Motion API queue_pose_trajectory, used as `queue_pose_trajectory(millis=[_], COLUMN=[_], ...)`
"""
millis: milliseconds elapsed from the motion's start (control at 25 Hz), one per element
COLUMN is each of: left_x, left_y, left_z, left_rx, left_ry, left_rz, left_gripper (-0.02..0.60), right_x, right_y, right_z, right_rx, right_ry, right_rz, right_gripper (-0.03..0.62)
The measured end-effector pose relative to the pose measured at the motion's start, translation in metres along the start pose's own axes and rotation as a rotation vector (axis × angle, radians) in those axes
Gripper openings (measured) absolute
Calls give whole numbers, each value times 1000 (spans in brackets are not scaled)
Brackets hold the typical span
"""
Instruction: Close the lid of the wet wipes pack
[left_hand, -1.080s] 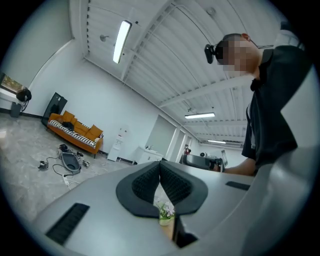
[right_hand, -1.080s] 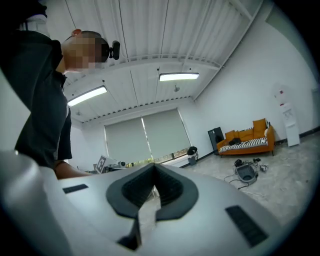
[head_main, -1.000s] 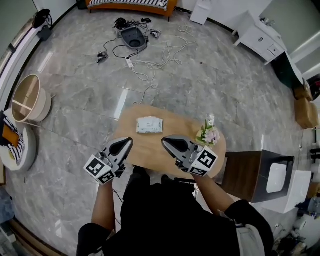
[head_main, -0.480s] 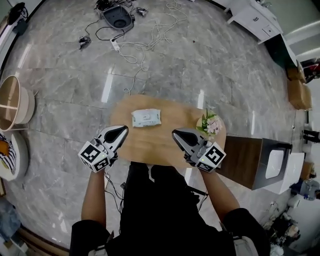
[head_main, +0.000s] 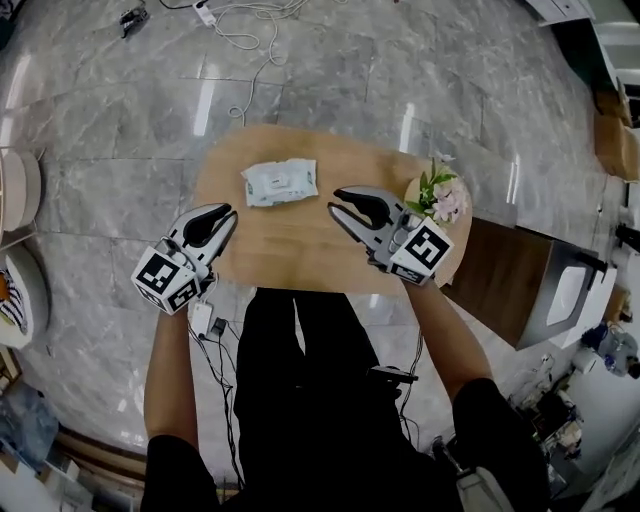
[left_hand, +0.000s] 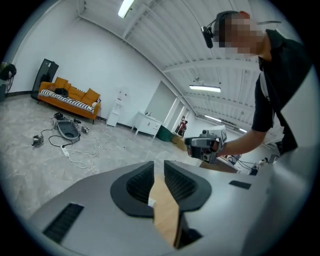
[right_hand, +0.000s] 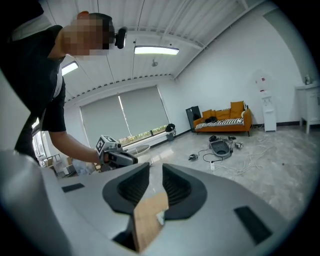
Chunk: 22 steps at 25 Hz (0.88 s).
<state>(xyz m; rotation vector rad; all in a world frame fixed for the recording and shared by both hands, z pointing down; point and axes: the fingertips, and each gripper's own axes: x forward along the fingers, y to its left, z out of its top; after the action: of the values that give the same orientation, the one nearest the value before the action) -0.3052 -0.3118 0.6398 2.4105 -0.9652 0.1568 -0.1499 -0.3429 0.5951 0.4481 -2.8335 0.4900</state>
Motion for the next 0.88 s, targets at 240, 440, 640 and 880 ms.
queue_pose_trajectory(millis=[240,440,640,880], left_x=[51,80,102,126], left_y=[34,70,92,107], left_z=[-51,-82,-109,-133], left_rx=[29,27,15,47], left_ry=[104,163,213,264], left_rz=[-3,-2,-6,-31], left_gripper=[81,89,94,107], right_x=[23,50,77,107], right_y=[-50,-88,-112,-126], right_z=[-55,-93,-128,-172], right_rx=[-29,-41,-67,-87], right_ry=[76,130,205,275], right_rz=[57,96,153,214], right_gripper=[80,80,80,80])
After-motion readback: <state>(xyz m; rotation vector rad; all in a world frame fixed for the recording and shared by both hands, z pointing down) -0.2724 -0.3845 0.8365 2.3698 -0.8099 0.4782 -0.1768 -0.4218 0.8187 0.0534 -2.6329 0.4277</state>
